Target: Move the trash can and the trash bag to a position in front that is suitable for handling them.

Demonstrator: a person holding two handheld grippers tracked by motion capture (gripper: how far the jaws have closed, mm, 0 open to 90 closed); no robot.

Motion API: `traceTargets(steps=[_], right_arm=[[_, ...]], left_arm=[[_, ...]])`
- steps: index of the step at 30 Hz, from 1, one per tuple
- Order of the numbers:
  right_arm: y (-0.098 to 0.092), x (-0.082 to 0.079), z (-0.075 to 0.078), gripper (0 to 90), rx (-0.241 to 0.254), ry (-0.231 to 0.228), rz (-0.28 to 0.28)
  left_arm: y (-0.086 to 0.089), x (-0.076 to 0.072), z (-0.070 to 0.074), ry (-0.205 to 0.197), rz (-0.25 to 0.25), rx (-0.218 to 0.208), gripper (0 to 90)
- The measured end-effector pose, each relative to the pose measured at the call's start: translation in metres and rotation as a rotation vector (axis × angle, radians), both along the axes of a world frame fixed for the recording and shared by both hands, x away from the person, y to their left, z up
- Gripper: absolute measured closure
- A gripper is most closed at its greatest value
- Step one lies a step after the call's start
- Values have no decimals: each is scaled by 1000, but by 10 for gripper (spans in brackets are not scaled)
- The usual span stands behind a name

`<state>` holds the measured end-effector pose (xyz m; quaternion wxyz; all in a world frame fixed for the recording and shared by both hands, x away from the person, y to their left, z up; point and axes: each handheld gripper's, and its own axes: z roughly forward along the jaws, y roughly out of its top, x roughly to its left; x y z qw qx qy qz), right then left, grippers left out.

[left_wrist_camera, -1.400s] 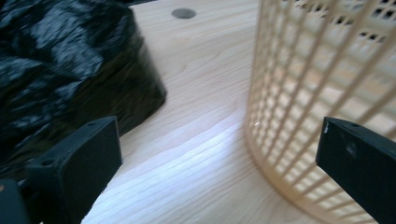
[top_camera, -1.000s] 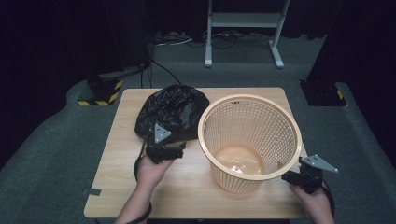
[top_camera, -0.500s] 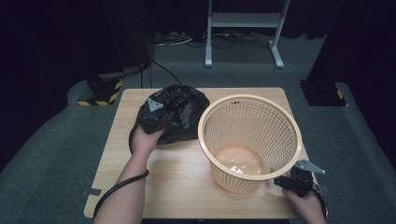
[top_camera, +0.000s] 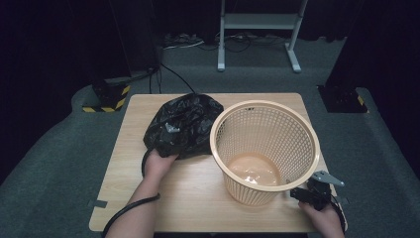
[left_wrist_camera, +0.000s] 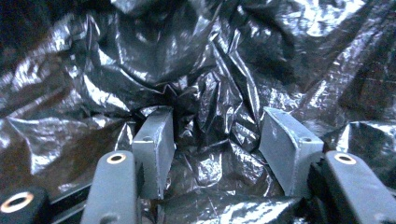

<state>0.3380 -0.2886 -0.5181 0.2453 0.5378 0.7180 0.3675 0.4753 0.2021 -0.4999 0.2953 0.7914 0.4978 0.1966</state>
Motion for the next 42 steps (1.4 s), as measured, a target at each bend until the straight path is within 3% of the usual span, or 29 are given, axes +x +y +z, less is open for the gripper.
traceTargets(steps=[6,7,8,9,10,11,12,13,15,17,18,20,21,22,23,24,25,26,27,29,32,37,42], right_arm=[[2,0,-1,143,2,5,-3],[2,0,-1,143,2,5,-3],[2,0,-1,143,-1,8,-4],[2,1,-2,143,-4,8,-4],[2,1,-2,144,-8,10,-4],[2,1,-3,145,-7,10,-6],[2,0,-3,143,-7,5,-2],[2,0,-3,143,-7,5,-2],[3,0,-3,143,-7,5,0],[2,0,-3,143,-7,5,0],[2,1,-4,143,-7,7,0],[2,1,-4,143,-3,10,-4],[2,1,-4,143,-3,10,-4],[2,1,-4,143,-2,12,-5],[1,1,-4,143,-1,13,-4],[1,1,-4,143,6,19,-8],[1,1,-4,143,6,19,-8],[0,1,-4,143,15,23,-11],[0,1,-4,143,15,23,-11],[-1,2,-4,144,19,21,-7],[-1,2,-4,144,23,22,-1],[0,1,-3,144,17,18,3],[0,0,-3,144,19,15,4]], left_arm=[[-7,-55,-3,17,3,-6,458],[-7,-55,-3,17,3,-6,458],[-9,-77,1,2,13,-15,455],[-9,-77,1,2,13,-15,445],[-8,-98,10,-34,24,-48,434],[-8,-98,10,-34,24,-48,413],[-5,-115,26,-77,24,-66,385],[-5,-115,26,-77,24,-66,367],[3,-129,56,-181,11,-78,346],[5,-128,65,-204,5,-78,297],[6,-121,79,-249,-5,-94,275],[4,-106,85,-275,-16,-67,257],[4,-106,85,-275,-16,-67,256],[1,-87,86,-268,-19,-53,250],[1,-87,86,-268,-19,-53,256],[-4,-69,82,-249,-22,-32,267],[-4,-69,82,-249,-22,-32,272],[-8,-54,75,-218,-35,-23,288],[-8,-54,75,-218,-35,-23,303],[-12,-43,59,-156,-45,7,334],[-12,-43,43,-108,-31,-2,403],[-13,-54,32,-88,-17,7,456],[-11,-81,24,-74,33,-22,469]])
